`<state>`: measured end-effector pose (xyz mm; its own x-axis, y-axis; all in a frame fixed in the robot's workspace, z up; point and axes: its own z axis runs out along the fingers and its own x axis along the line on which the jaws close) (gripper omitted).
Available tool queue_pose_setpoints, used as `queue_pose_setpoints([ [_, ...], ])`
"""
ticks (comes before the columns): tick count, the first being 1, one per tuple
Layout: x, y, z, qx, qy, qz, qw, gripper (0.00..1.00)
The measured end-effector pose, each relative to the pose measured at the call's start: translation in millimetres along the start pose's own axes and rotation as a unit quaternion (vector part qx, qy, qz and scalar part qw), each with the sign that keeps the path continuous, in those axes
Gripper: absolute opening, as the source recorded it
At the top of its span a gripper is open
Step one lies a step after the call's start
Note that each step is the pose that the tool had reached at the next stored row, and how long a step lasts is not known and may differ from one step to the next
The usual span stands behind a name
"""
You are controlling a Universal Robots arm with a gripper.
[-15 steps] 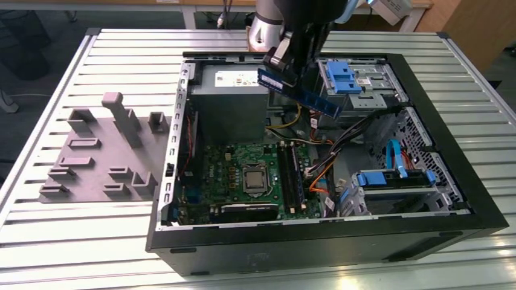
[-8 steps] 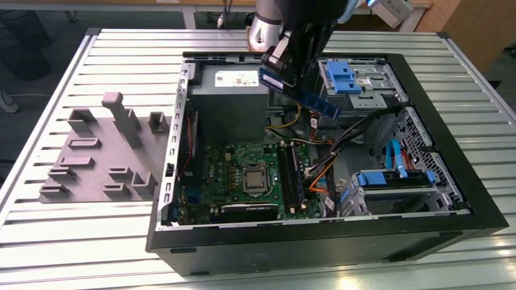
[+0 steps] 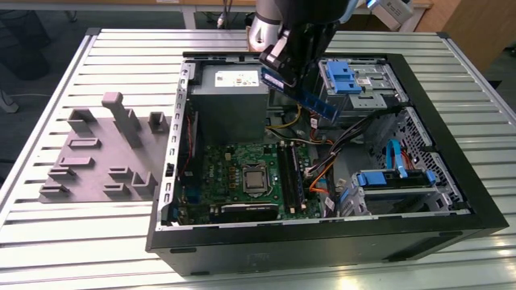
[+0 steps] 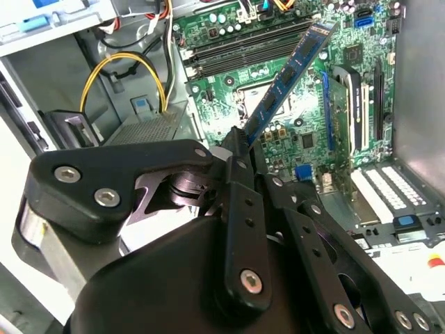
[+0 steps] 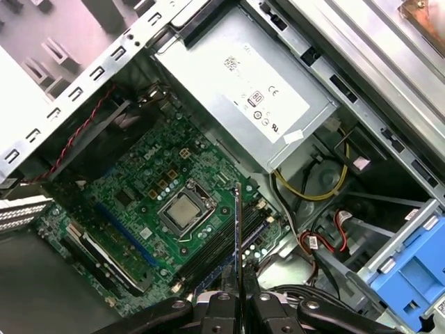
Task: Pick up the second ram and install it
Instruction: 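Insert the second ram into the second slot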
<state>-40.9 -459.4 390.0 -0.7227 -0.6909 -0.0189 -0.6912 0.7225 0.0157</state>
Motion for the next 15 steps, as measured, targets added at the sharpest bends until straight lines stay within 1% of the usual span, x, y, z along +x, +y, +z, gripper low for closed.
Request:
queue_pose_setpoints([
  [8,-0.4,-0.3,0.3,0.0009,-0.0001,0.028,0.9996,0.14],
  [12,-0.5,-0.5,0.4,0.0015,0.0,0.043,0.9991,0.14],
  [15,-0.6,-0.6,0.5,0.0024,0.0004,0.056,0.9984,0.14],
])
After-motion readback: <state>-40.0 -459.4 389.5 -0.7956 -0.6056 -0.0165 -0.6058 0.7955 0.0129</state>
